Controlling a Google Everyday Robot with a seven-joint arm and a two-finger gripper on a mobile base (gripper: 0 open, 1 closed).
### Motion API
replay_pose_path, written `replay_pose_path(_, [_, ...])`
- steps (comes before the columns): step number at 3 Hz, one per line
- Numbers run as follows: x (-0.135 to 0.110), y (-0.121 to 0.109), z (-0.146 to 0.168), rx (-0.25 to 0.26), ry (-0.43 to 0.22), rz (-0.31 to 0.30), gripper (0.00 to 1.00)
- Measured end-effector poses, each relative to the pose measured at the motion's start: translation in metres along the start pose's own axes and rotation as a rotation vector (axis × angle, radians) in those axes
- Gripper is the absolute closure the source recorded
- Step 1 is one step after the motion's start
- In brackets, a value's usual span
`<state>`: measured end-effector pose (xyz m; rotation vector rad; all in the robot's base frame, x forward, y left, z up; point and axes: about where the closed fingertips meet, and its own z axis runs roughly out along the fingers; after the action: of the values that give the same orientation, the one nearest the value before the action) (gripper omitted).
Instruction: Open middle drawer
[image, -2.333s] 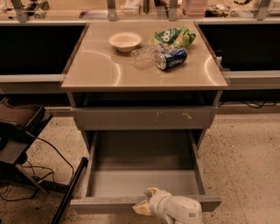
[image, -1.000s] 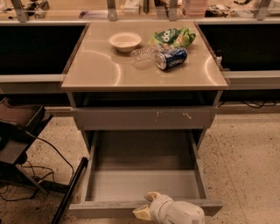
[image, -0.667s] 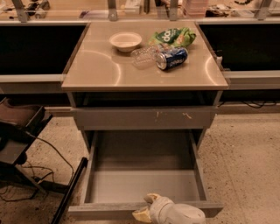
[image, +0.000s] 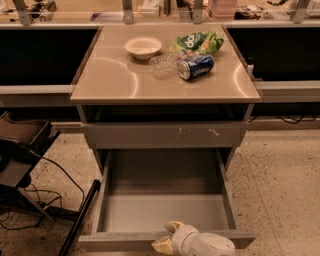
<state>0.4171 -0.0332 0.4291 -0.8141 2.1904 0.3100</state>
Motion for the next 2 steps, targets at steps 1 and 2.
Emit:
replay_pose_path(1, [0.0000,0.0000,0.0000,0.000,0.000,0.000,0.34])
replay_pose_path(2, [0.0000,0.0000,0.0000,0.000,0.000,0.000,0.11])
